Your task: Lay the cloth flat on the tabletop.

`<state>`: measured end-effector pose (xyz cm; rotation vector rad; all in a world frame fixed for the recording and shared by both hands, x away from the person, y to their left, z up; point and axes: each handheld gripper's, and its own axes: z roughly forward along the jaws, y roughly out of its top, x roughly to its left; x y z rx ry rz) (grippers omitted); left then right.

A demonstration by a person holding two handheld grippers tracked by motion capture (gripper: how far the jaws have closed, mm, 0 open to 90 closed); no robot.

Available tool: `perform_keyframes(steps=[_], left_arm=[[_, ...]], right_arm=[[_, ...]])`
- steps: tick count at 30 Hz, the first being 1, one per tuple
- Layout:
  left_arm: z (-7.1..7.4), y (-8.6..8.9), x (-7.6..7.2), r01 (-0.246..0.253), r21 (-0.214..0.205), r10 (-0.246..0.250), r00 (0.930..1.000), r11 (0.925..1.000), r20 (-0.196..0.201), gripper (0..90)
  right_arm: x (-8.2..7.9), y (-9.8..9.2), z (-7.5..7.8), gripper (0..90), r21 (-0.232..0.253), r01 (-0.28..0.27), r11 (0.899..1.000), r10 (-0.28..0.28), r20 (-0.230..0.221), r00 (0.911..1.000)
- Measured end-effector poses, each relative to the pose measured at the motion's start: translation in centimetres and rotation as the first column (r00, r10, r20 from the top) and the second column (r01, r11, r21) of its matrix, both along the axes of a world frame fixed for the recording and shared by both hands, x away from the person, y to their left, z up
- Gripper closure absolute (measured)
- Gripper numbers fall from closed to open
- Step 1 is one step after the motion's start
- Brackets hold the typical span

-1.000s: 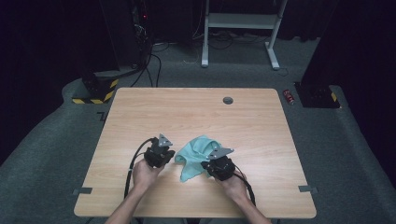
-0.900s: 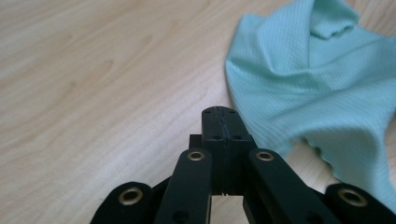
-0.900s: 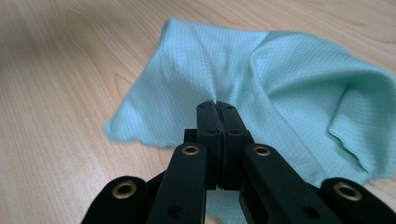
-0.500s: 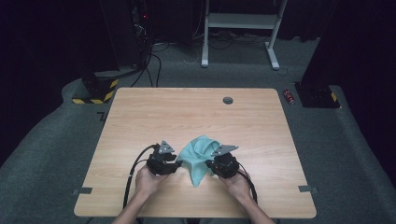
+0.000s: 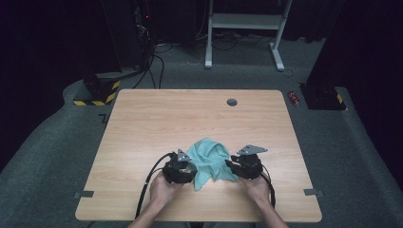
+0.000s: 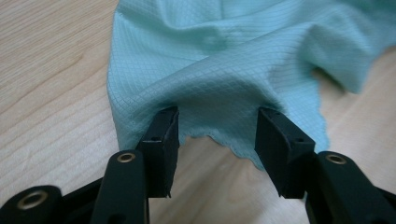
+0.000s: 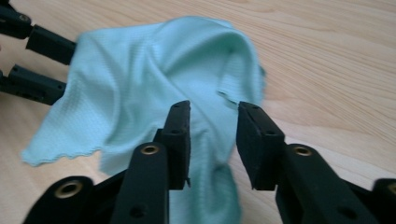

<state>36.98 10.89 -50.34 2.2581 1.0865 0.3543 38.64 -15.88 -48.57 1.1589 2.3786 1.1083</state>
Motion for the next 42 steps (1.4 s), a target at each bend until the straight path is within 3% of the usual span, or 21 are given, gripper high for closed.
perform_keyframes(steps=[4, 8, 12, 14, 20, 25, 30, 34, 37, 42], left_arm=[[-0.3, -0.6, 0.3, -0.013, 0.023, 0.012, 0.9999, 0.9997, 0.011, 49.9], [-0.2, -0.7, 0.2, 0.022, 0.028, -0.022, 0.9997, 0.9994, 0.012, 59.6], [-0.1, -0.7, 0.0, 0.071, 0.036, -0.071, 0.9975, 0.9969, 0.0, 75.4], [0.1, -0.3, -0.1, 0.095, 0.045, -0.094, 0.9954, 0.9945, -0.018, 85.4], [0.4, 0.9, -0.8, 0.139, 0.05, -0.137, 0.9892, 0.989, -0.053, 89.5], [0.7, 2.3, -1.0, 0.139, 0.033, -0.136, 0.9875, 0.9898, -0.08, 89.8], [1.1, 4.1, -1.2, 0.103, 0.031, -0.1, 0.9918, 0.9942, -0.079, 89.3], [1.3, 5.1, -1.3, 0.061, -0.004, -0.061, 0.9956, 0.9981, -0.071, 84.3], [1.4, 4.9, -1.6, 0.051, -0.036, -0.053, 0.9964, 0.998, -0.066, 73.2], [0.7, 3.5, -1.7, 0.039, 0.011, -0.039, 0.9987, 0.9992, -0.034, 58.7]], right_arm=[[0.4, 0.4, -1.1, 63.3, -0.066, 0.005, 0.998, -0.007, -0.029, 0.9995], [0.2, 0.9, -2.1, 68.3, -0.133, -0.022, 0.991, 0.016, -0.044, 0.9989], [-0.3, 1.0, -2.5, 83.7, -0.15, -0.049, 0.988, 0.044, -0.04, 0.9982], [-0.7, 1.1, -2.4, 86.5, -0.166, -0.073, 0.983, 0.068, -0.038, 0.997], [-2.6, 1.1, -2.3, 86.3, -0.158, -0.132, 0.979, 0.128, -0.033, 0.9912], [-3.3, 0.8, -2.3, 81.5, -0.121, -0.137, 0.983, 0.133, -0.045, 0.9902], [-2.8, 0.0, -1.3, 74.9, -0.069, -0.087, 0.994, 0.087, -0.013, 0.9961], [-1.6, 0.2, -1.3, 68.7, -0.079, -0.026, 0.997, 0.025, -0.02, 0.9995], [-0.6, 0.7, -1.7, 66.8, -0.093, 0.001, 0.996, -0.005, -0.041, 0.9992], [0.3, 1.9, -2.3, 72.1, -0.154, -0.01, 0.988, 0.001, -0.054, 0.9985]])
